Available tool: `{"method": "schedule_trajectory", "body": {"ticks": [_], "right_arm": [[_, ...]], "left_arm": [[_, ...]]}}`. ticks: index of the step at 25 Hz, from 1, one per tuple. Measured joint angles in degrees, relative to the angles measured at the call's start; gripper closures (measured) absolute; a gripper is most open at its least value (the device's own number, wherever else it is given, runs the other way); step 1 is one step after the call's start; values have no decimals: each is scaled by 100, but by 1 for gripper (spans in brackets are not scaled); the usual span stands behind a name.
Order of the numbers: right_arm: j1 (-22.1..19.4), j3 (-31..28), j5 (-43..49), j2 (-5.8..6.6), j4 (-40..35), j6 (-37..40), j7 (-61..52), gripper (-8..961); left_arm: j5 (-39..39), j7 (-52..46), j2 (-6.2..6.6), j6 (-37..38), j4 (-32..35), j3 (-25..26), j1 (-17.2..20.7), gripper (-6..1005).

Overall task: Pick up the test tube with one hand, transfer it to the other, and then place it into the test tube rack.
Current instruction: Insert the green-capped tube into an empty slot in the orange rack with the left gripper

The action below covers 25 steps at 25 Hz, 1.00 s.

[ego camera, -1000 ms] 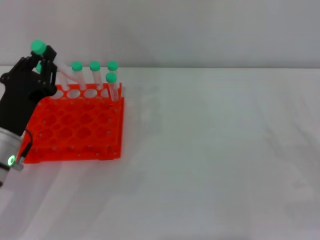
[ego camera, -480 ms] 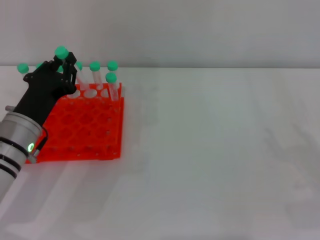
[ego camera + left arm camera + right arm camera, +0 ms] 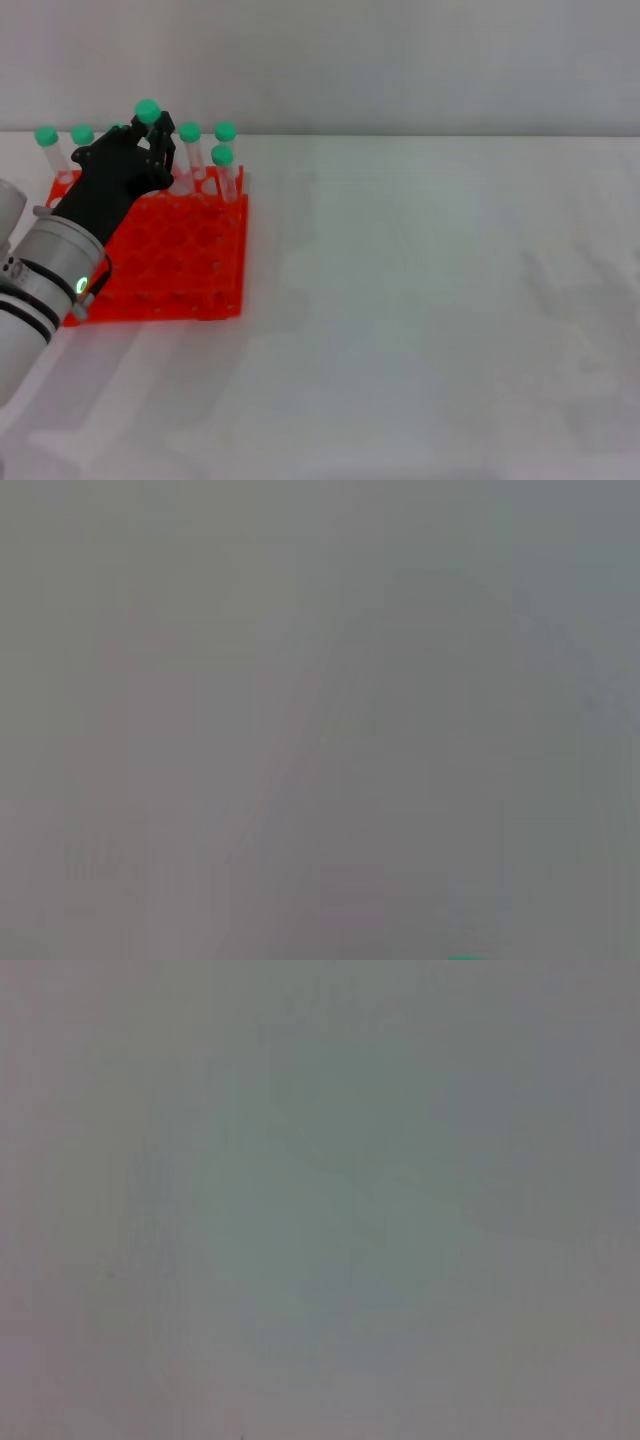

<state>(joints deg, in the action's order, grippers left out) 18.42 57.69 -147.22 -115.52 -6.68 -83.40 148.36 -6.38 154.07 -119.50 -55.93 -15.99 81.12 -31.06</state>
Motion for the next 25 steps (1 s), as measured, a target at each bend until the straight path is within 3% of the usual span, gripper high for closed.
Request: {"method": "schedule_trajectory", "body": {"ticks": [25], "right_arm": [[82,5,25,-23,52,-1,0,307]], "left_arm": [[61,51,-12,702,0,-97,-211,780]]}}
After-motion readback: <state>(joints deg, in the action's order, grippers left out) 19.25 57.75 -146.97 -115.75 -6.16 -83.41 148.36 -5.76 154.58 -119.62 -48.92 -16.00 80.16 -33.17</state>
